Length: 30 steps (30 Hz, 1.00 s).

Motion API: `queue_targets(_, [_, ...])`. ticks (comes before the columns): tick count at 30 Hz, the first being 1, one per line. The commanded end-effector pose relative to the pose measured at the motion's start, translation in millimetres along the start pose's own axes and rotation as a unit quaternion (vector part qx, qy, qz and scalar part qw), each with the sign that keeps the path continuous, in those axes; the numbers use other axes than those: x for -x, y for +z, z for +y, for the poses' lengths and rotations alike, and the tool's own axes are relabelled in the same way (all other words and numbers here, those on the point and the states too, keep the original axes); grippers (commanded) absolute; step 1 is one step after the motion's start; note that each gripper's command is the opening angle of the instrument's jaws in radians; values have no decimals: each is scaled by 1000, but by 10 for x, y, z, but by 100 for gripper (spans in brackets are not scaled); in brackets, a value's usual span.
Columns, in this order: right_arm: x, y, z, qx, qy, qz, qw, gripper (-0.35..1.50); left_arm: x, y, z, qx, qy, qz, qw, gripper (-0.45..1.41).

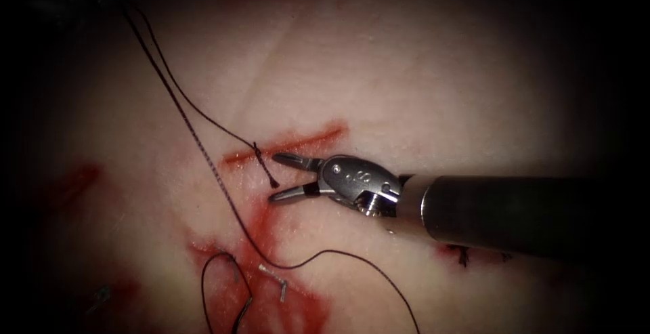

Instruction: Wound Closure

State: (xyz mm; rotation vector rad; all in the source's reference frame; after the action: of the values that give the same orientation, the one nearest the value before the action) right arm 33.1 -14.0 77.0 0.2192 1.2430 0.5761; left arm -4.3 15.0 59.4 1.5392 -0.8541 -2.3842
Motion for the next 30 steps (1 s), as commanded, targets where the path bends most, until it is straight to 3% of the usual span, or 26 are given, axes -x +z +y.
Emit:
queue_targets(1, [1, 12, 0, 2, -5, -1, 1000, 131, -1, 6, -1, -2, 0, 4, 1000, -45])
queue_targets(12, [-10, 60, 8, 27, -54, -7, 998, 126, -65, -1, 2, -1, -33, 57, 998, -45])
queue_targets(20, [-11, 63, 11, 32, -56, 8, 998, 126, -97, -5, -16, 1, -42, 65, 997, -45])
queue_targets(30, [-17, 73, 11, 25, -56, 25, 998, 128, -104, 1, -17, -2, -42, 67, 997, -45])
